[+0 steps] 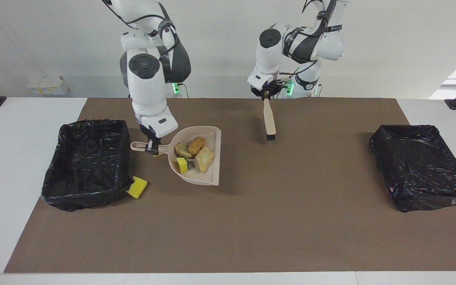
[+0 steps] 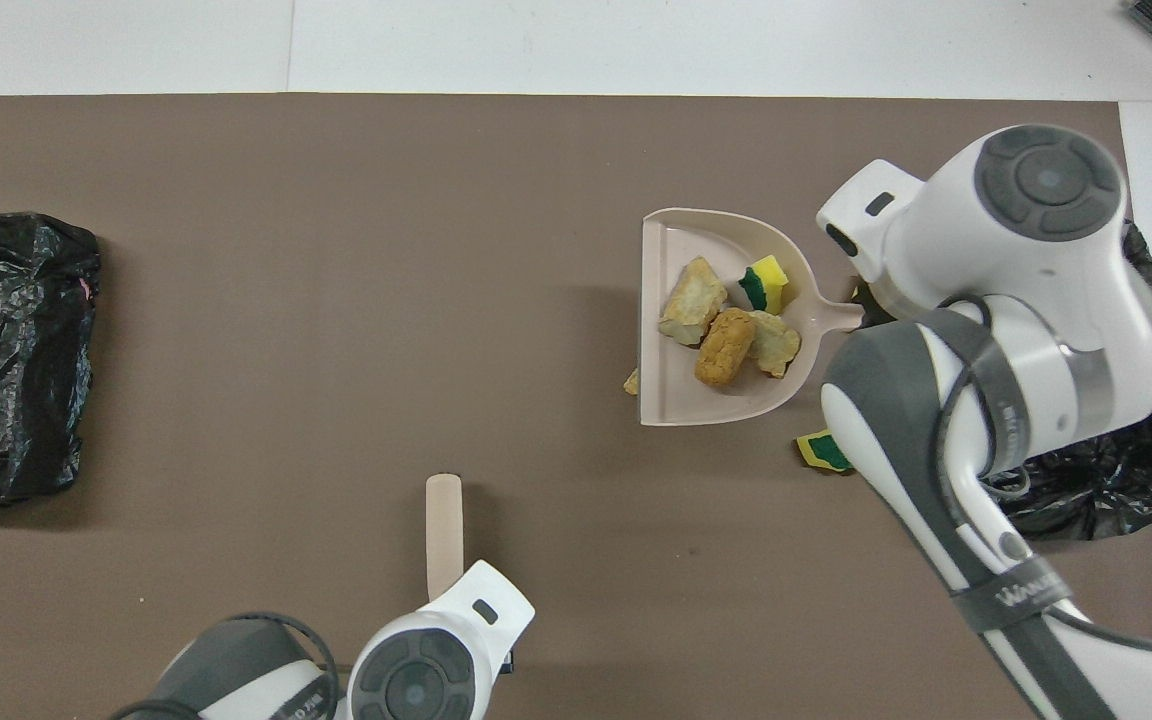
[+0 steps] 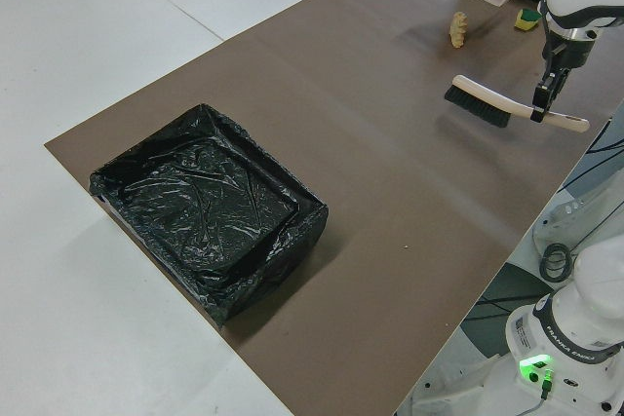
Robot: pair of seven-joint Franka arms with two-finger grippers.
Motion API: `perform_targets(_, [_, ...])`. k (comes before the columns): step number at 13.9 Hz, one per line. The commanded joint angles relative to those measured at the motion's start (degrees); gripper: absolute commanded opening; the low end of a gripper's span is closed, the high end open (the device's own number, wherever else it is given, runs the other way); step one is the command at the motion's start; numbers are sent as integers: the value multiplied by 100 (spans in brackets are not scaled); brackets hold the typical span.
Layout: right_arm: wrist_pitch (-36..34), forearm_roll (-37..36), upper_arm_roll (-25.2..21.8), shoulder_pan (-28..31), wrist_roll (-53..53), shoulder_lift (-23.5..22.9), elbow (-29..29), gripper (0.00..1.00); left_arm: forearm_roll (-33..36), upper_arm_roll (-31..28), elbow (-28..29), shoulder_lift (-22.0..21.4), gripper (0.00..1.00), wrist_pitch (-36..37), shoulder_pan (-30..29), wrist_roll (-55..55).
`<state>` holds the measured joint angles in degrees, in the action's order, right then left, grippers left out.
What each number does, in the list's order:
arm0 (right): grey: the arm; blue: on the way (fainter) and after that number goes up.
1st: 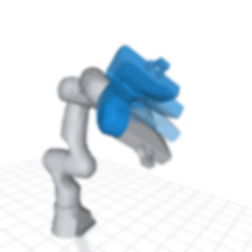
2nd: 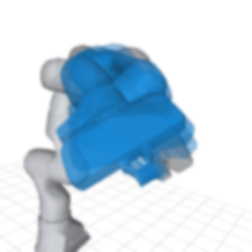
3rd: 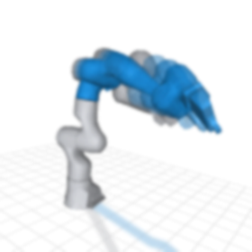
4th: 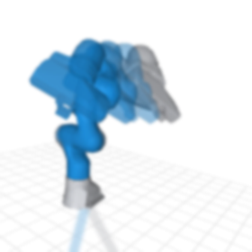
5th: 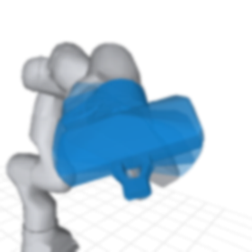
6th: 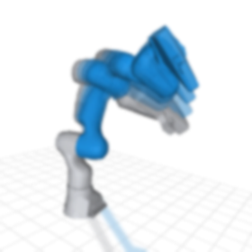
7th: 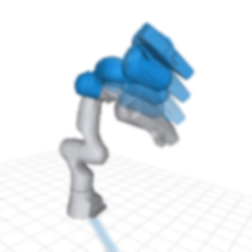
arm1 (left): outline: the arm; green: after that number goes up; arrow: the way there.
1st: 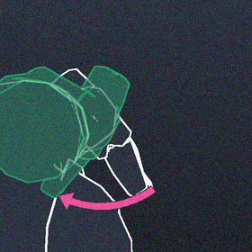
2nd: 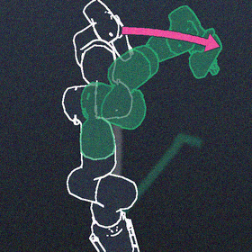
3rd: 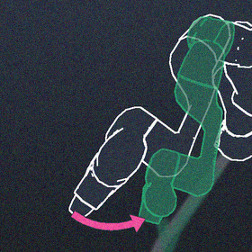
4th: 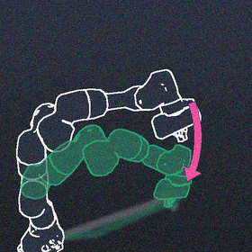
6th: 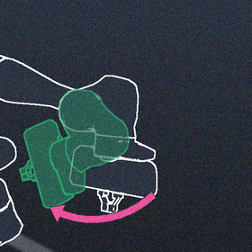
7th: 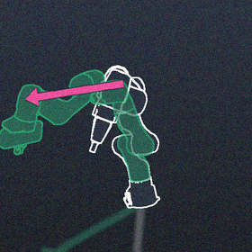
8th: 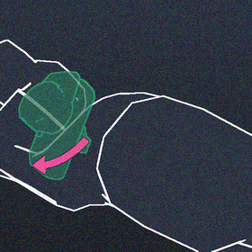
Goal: Sweep and dump trash in bin
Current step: 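Carry the loaded dustpan over the bin with the right gripper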
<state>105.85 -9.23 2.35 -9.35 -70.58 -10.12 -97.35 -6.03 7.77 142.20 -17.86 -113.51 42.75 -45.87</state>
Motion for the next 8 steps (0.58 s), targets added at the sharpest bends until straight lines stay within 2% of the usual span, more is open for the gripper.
perform_targets(1, [-240, 0, 20, 354, -299, 185, 190, 0, -109, -91, 588, -253, 0, -662, 574, -519])
perform_targets(3, [-310, -384, -85, 442, -308, 238, 199, 0, -240, -91, 835, -244, 0, -970, 787, -581])
perform_targets(5, [-310, -929, -94, 688, -491, 353, 199, 0, -389, -91, 845, -227, 0, -980, 805, -590])
perform_targets(8, [-276, -1159, -120, 1354, -1044, 362, 173, 0, -680, -91, 845, -209, 0, -1015, 805, -502])
